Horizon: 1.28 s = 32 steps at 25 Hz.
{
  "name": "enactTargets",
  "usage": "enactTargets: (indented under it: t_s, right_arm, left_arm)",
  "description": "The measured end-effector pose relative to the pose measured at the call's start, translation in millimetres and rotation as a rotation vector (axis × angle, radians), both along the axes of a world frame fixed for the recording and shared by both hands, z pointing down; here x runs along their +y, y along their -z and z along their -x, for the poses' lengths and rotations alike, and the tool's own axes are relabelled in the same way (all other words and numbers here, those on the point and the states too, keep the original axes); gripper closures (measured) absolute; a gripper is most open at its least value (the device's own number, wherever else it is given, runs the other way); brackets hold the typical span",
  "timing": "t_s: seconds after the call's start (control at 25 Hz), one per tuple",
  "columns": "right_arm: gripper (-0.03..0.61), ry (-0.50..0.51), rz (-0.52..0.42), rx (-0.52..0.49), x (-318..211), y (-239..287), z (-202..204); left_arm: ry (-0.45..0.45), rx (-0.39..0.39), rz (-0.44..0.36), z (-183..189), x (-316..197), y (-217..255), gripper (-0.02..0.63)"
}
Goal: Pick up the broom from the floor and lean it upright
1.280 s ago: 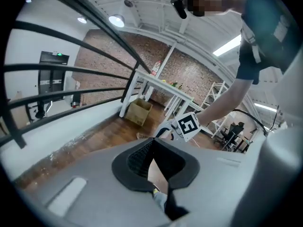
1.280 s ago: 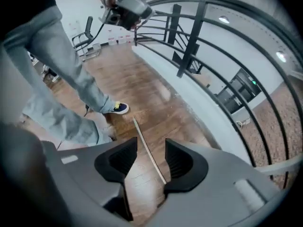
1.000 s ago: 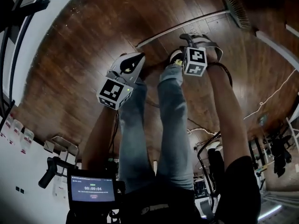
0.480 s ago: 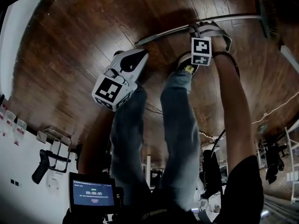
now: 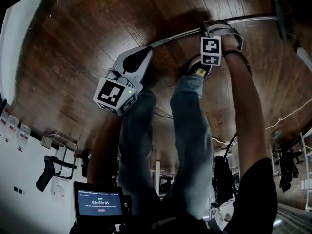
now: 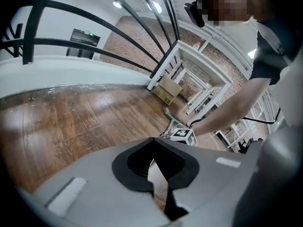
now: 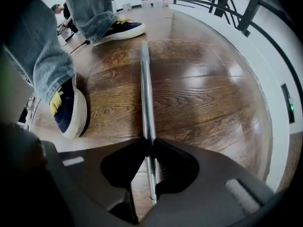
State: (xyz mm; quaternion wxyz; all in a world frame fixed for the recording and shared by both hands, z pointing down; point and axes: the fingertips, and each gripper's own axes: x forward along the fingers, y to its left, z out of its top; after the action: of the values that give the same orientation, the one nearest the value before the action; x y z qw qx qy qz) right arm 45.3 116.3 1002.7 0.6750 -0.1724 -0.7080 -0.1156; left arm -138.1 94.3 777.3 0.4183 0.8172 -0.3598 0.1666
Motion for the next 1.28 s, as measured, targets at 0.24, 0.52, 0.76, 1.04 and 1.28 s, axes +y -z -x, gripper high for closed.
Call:
enactTargets:
  t_s: [0.24,0.52,0.76,1.04,1.28]
  right_arm:
    - [0.489,-0.216,-0.009,-0.105,-41,93,21]
    - [0.497,-0.466,-0.106,-0.219,-127,276,21]
    - [0.499,-0.964,-0.272,-0.392,-204,406,-27]
    - [0.499,-1.724,-0.353,-0.593,-226,476,-174]
    - [0.497,-2.150,-0.330,-0.709,-224,459,-300]
  left_arm:
    - [0.063,-0.003,-0.050,10,-35,81,0.598]
    - [0.123,0.040,-0.292,18,-111,294,0.598]
    - [-0.027,0.066,-0.472,-15,-168,422,0.600]
    - [-0.272,0.039,-0.546,-110,-181,485,0.599]
    - [-0.360,0.046,-0.517,-229,-190,485,0.598]
